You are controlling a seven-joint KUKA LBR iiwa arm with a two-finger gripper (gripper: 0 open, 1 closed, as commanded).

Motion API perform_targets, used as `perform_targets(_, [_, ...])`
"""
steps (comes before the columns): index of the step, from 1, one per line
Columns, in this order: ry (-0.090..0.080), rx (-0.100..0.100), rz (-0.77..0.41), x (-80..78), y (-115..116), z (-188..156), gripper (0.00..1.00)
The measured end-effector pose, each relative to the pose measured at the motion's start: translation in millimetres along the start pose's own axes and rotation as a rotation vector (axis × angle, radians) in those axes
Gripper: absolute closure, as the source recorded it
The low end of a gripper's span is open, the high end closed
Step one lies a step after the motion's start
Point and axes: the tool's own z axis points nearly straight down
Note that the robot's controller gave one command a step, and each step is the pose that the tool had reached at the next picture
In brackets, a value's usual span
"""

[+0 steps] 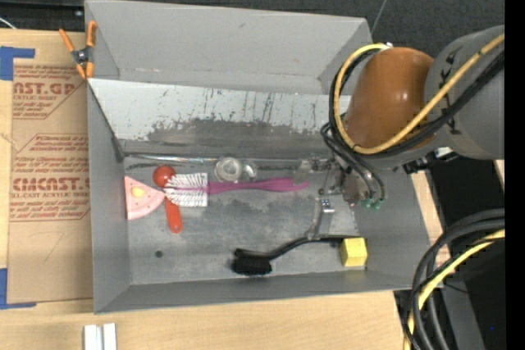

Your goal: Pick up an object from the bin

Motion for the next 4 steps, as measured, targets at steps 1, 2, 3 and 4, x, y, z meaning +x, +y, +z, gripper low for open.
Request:
perform_targets(1, [-0.008, 0.001, -0.001, -1.6, -0.1, -4.7, 0.0])
perform_targets(2, [-0.006, -0.001, -0.109, -52.8, 43.2, 94.1, 0.0])
perform_targets(3, [-0.015, 0.001, -0.015, -64.3, 38.5, 20.6, 0.0])
perform_targets(4, [0.001, -0.001, -0.09, -52.5, 43.3, 84.5, 0.0])
